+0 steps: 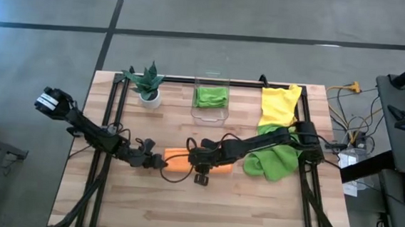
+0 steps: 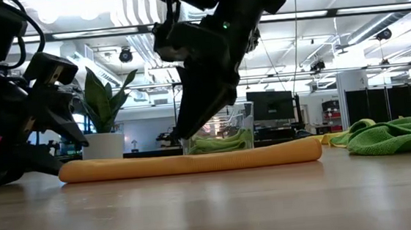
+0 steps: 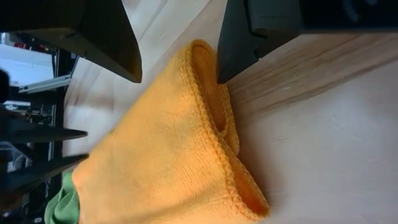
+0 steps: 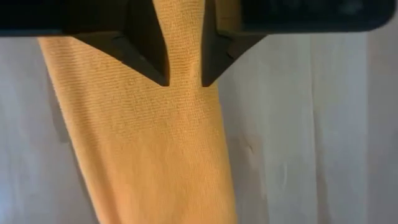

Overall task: Fold microfiber towels
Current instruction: Put the folded orange towel into the transparent bin

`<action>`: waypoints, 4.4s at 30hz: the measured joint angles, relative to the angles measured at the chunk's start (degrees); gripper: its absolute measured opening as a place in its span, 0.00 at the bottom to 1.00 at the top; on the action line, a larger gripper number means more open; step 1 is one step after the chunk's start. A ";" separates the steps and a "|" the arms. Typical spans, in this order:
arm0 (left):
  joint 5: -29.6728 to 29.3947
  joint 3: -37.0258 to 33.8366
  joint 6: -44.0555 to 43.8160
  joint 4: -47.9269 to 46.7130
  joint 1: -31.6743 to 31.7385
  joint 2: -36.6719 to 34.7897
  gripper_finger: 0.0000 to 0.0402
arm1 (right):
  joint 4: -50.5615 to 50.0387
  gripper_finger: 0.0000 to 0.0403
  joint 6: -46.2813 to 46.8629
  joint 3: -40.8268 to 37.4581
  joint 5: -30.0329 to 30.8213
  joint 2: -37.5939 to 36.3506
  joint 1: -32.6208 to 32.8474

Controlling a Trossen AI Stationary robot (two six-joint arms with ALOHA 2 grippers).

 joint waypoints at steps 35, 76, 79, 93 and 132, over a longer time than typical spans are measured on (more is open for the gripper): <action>3.35 -0.13 4.45 0.35 0.02 -0.46 0.48 | -0.93 0.46 -4.43 -0.31 -5.95 4.17 -5.38; 2.18 -0.26 8.26 1.74 0.02 -6.68 0.48 | -29.37 0.02 -8.60 22.87 -1.02 3.06 -6.38; 0.38 -0.24 9.83 1.92 0.02 -9.37 0.48 | -30.27 0.02 -8.62 24.08 0.06 3.06 -6.36; -11.83 0.28 15.63 1.86 0.23 -22.39 0.48 | -34.23 0.02 -7.05 31.92 0.23 2.82 -5.06; -2.37 14.61 18.70 4.54 6.09 1.03 0.48 | -26.56 0.02 -1.04 38.17 7.87 2.58 0.26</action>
